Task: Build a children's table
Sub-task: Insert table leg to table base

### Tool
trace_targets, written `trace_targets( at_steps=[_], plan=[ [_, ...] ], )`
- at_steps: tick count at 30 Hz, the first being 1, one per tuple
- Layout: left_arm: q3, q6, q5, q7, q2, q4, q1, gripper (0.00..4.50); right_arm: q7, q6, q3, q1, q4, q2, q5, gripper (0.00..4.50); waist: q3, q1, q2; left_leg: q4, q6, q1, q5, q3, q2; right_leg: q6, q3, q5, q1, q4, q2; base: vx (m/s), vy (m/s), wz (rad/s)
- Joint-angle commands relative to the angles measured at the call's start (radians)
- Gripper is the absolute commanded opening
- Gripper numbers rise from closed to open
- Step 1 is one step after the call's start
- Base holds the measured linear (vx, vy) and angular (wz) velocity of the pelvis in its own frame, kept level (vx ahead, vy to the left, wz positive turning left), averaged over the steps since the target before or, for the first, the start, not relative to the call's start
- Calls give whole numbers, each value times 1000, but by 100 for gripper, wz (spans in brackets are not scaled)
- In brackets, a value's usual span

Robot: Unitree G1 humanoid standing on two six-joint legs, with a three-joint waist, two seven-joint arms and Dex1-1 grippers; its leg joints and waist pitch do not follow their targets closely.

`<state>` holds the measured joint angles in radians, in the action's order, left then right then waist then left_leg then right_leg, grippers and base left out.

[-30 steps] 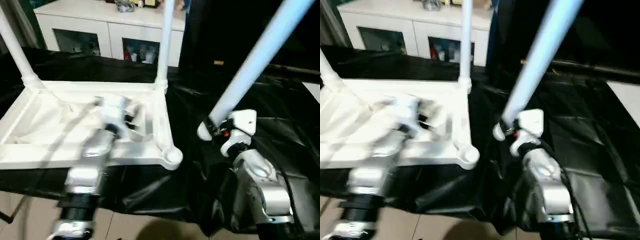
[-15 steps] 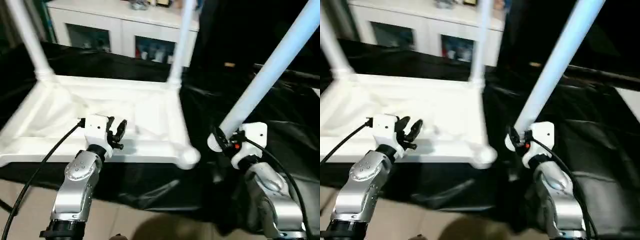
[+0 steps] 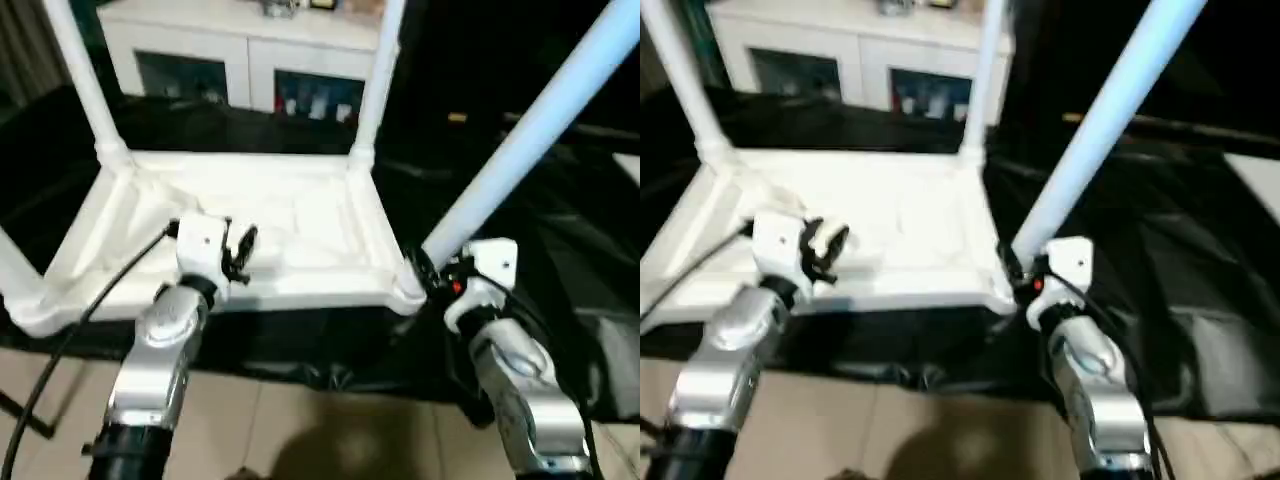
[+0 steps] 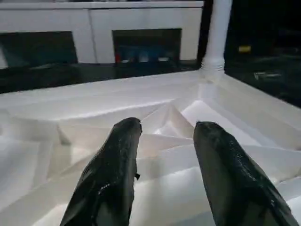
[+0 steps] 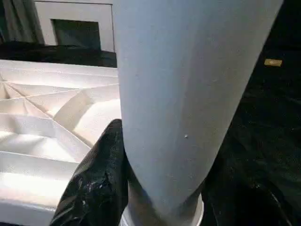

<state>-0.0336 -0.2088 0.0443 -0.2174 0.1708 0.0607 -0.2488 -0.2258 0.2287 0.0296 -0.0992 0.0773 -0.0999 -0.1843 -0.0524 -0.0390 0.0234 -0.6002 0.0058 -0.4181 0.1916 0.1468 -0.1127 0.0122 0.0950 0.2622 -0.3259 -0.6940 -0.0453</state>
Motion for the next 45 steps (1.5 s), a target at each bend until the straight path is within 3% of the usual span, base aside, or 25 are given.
trace_targets(
  at_steps=[1,3,5,8,10,12,13,15,16,17,19,22,23,24,25,27,29,30,31,32,35,37,38,41,45],
  plan=[
    [17,-7,-9,4,-12,-5,-13,214,7,-9,25,-2,11,-14,-2,185,85,4,2,115,-197,54,524,-87,-89,62,-68,65,-19,114,-137,-78,-128,-12],
    [13,-14,9,-16,-12,-2,-23,214,3,-6,26,0,15,-9,-13,185,74,-41,34,-20,-43,-14,86,-65,-73,53,-100,57,29,181,-280,-69,-98,-29],
    [15,-13,20,-28,-7,0,-30,214,-6,-4,25,3,18,-5,-25,185,51,-63,7,22,-34,-8,14,-64,-86,60,-38,237,24,195,-209,-69,-39,-43],
    [15,-7,24,-32,-4,2,-32,214,-9,21,20,2,19,-5,-30,185,52,-28,-23,114,-111,19,467,-89,-144,73,-18,291,9,143,-120,-55,-16,-32],
    [15,-8,28,-35,-6,1,-32,214,-10,22,15,-1,19,-10,-23,185,46,-47,-32,156,-120,-52,623,-111,-57,73,32,401,66,141,-127,-49,-8,-10],
    [15,-10,28,-36,-7,0,-32,214,-13,19,10,-2,18,-15,-17,185,51,-39,2,84,-98,-42,566,-111,-29,75,18,662,73,195,-199,-34,-16,36],
    [16,-11,25,-37,-9,1,-31,214,-15,17,6,-4,15,-19,-12,185,34,-29,16,-132,-26,12,250,-71,-54,98,51,847,63,313,-319,-9,0,41],
    [16,-12,22,-38,-10,3,-32,214,-15,17,7,-4,13,-18,-15,185,2,-1,-23,-105,-30,-18,313,-70,-106,47,151,891,144,304,-307,50,42,27],
    [16,-12,21,-37,-10,4,-32,214,-16,19,10,-4,12,-15,-21,185,13,7,-53,-50,-77,78,448,-76,-127,55,117,802,98,270,-217,61,92,24],
    [18,-13,23,-34,-9,7,-35,214,-26,19,7,-6,11,-15,-27,185,39,48,-54,127,-103,149,764,-153,-199,77,72,226,25,40,-48,55,105,19],
    [19,-13,25,-32,-8,8,-35,214,-32,18,3,-7,11,-16,-27,185,47,54,-54,118,4,198,635,-185,-190,34,17,90,-40,3,-44,84,78,8],
    [20,-13,26,-34,-7,8,-35,214,-35,18,2,-9,9,-18,-28,185,44,60,-20,112,174,194,442,-153,-147,8,-17,0,-59,24,-60,121,-1,-10],
    [20,-13,26,-36,-7,8,-34,214,-34,18,2,-10,8,-19,-29,185,44,53,13,92,183,160,392,-102,-94,25,-59,-49,-24,106,-100,103,-85,6],
    [20,-13,26,-36,-7,8,-34,214,-34,18,2,-11,7,-19,-29,185,48,5,48,-25,147,71,317,-36,-15,83,-165,216,84,201,-193,103,-85,6],
    [19,-13,25,-38,-8,9,-34,214,-34,18,1,-12,7,-21,-30,185,61,-22,58,-117,104,9,167,-53,-27,146,-208,380,142,217,-247,114,-85,6],
    [19,-12,25,-38,-8,9,-33,214,-35,19,1,-11,8,-20,-28,185,61,-37,52,-114,54,-28,29,-54,-28,229,-158,216,148,192,-196,153,-54,-5],
    [25,-9,24,-43,-6,11,-32,214,-40,20,0,-9,11,-22,-26,185,62,-42,15,-25,75,-15,-112,-45,-52,278,-81,135,127,186,-129,159,-11,4],
    [25,-9,24,-43,-6,11,-32,214,-40,20,0,-9,11,-22,-26,185,68,-38,-40,49,86,54,-162,-40,-80,205,-15,119,96,173,-67,166,11,8],
    [39,-6,23,-63,-1,5,-26,214,-48,22,-3,-7,15,-30,-23,185,72,17,-63,76,239,164,-56,-147,-162,112,16,116,-21,31,5,191,36,1],
    [50,-5,30,-88,3,0,-22,214,-56,23,-6,-6,17,-36,-22,185,89,27,-59,65,329,215,-74,-183,-198,74,2,148,-66,1,-13,178,33,1],
    [89,-23,88,-205,14,-26,-6,214,-82,26,-10,-3,29,-53,-34,185,93,-1,-13,14,473,178,-593,-149,-195,-73,-74,-92,-135,-3,-69,103,14,2],
    [176,-44,133,-372,57,-58,15,214,-127,32,-14,1,50,-74,-55,185,94,-23,62,-40,291,76,-541,-61,-63,-99,-154,-412,-76,101,-117,0,0,0],
    [208,-36,165,-460,79,-73,28,214,-153,37,-15,2,64,-83,-73,185,87,-47,59,-30,177,12,-332,-45,-19,-77,-166,-720,-18,73,-135,19,-64,8],
    [244,-40,207,-577,111,-77,33,250,-200,56,-20,-1,87,-99,-103,185,84,-33,35,29,3,41,-53,-38,-55,30,-109,-638,-6,84,-86,-8,-63,3],
    [312,-83,192,-716,176,-52,-3,264,-270,114,-41,-19,112,-146,-137,185,39,-19,18,79,-67,75,337,-23,-99,137,-108,227,-34,148,-77,-38,-27,2]
  ],
)
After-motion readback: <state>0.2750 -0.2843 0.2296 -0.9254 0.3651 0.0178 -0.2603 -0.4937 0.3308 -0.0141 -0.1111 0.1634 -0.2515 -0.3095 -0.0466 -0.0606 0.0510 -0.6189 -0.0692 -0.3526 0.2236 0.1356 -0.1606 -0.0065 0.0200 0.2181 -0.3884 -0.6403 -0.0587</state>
